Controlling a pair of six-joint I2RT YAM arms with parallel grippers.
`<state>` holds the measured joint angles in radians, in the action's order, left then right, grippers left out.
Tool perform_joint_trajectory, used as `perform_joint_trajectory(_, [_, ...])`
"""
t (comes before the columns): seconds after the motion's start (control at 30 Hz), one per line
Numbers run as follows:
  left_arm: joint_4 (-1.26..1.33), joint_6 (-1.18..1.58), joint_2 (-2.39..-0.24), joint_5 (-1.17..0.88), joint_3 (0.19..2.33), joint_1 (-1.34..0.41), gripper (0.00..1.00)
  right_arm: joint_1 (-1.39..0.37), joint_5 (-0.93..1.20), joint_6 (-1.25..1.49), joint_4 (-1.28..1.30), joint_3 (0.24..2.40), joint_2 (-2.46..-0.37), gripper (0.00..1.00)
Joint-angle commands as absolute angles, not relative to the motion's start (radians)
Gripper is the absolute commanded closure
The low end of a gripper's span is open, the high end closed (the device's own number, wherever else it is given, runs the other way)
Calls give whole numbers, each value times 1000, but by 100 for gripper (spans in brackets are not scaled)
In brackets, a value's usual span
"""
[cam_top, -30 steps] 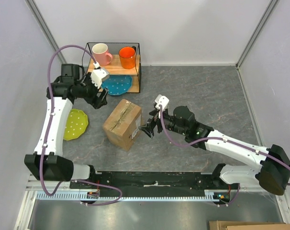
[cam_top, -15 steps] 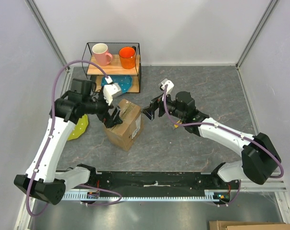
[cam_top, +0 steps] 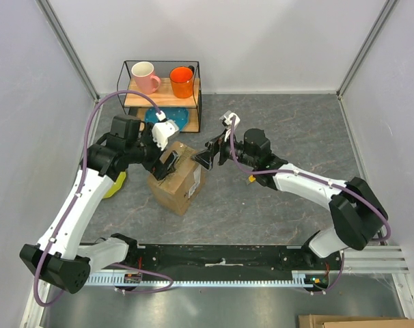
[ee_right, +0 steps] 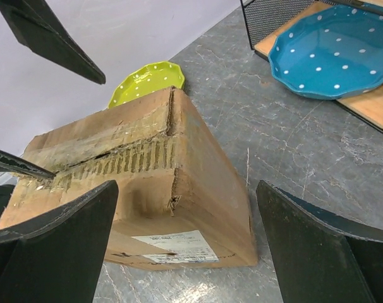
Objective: Unpack the express box
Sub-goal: Adjust the express box at the center of the board, then open the express box at the center of the board.
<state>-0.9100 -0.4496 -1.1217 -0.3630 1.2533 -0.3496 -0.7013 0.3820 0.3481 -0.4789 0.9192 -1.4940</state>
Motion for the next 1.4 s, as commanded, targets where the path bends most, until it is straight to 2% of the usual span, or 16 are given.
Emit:
perform_joint_trajectory(0.0, [-854, -440, -1104, -337, 1246, -370, 1, -704, 420, 383, -569, 956, -1535, 3])
perform_joint_trajectory(0.33, [-796, -465, -1124, -284, 1215, -397, 1, -750, 390, 370, -581, 920, -1562, 11])
perform_joint_trajectory(0.57, [-738, -502, -1128, -189, 1164, -416, 1, -788, 382, 345, -542, 890, -1574, 32])
perform_joint_trajectory(1.0, [-683, -597, -1143, 78, 1094, -540, 1, -842, 341, 318, -485, 828, -1586, 43])
perform_joint_trajectory(1.03, [-683, -606, -1141, 96, 1094, -543, 3, -842, 341, 321, -486, 824, -1586, 43])
perform_joint_trajectory(1.07, [-690, -627, -1140, 115, 1092, -545, 11, -841, 339, 327, -489, 816, -1591, 43])
perform_joint_trajectory(1.17, [-701, -653, -1129, 166, 1106, -548, 23, -841, 337, 339, -502, 801, -1594, 43])
perform_joint_trajectory(1.27, [-738, -661, -1131, 198, 1150, -549, 31, -841, 341, 345, -512, 792, -1598, 43])
perform_joint_trajectory(1.37, [-767, -655, -1134, 215, 1193, -555, 33, -842, 344, 348, -514, 787, -1597, 44])
